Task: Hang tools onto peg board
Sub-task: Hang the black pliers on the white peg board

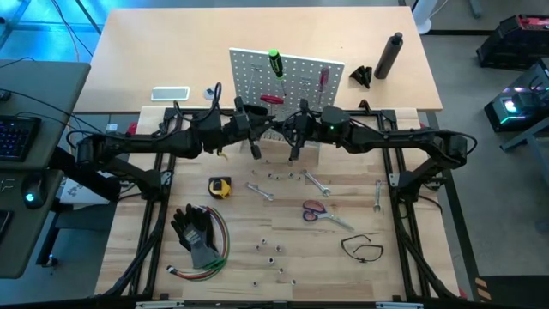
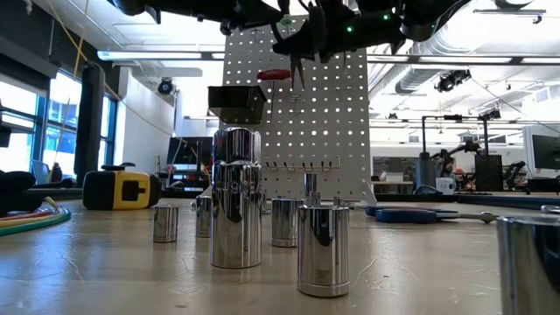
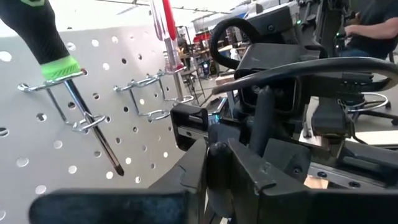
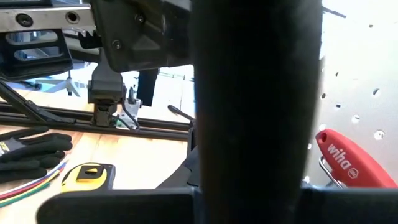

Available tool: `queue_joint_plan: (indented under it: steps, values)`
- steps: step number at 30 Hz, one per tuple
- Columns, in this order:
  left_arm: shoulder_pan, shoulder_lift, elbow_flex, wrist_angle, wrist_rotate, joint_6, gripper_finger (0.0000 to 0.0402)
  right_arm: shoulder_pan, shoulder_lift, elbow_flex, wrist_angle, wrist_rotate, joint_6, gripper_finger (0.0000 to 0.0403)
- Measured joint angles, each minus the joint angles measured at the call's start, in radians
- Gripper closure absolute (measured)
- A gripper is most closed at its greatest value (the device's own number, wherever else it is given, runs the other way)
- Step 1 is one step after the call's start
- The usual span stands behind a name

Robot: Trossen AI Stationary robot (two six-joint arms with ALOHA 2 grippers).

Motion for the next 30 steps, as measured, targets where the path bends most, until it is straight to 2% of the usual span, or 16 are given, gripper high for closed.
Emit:
queue_joint_plan:
  steps: [8,20,30]
  values:
    - [0.0,0.0,0.0,-0.011,0.001,0.024,0.0365,0.0,0.0,0.0,-0.005,0.004,0.005,0.0369]
    - [0.0,-0.021,-0.002,-0.043,-0.034,0.085,0.0366,0.01,-0.033,0.0,-0.065,0.079,0.03,0.0305]
    - [0.002,-0.056,-0.002,-0.058,-0.054,0.094,0.0366,0.053,-0.098,0.0,-0.175,0.172,0.035,0.0301]
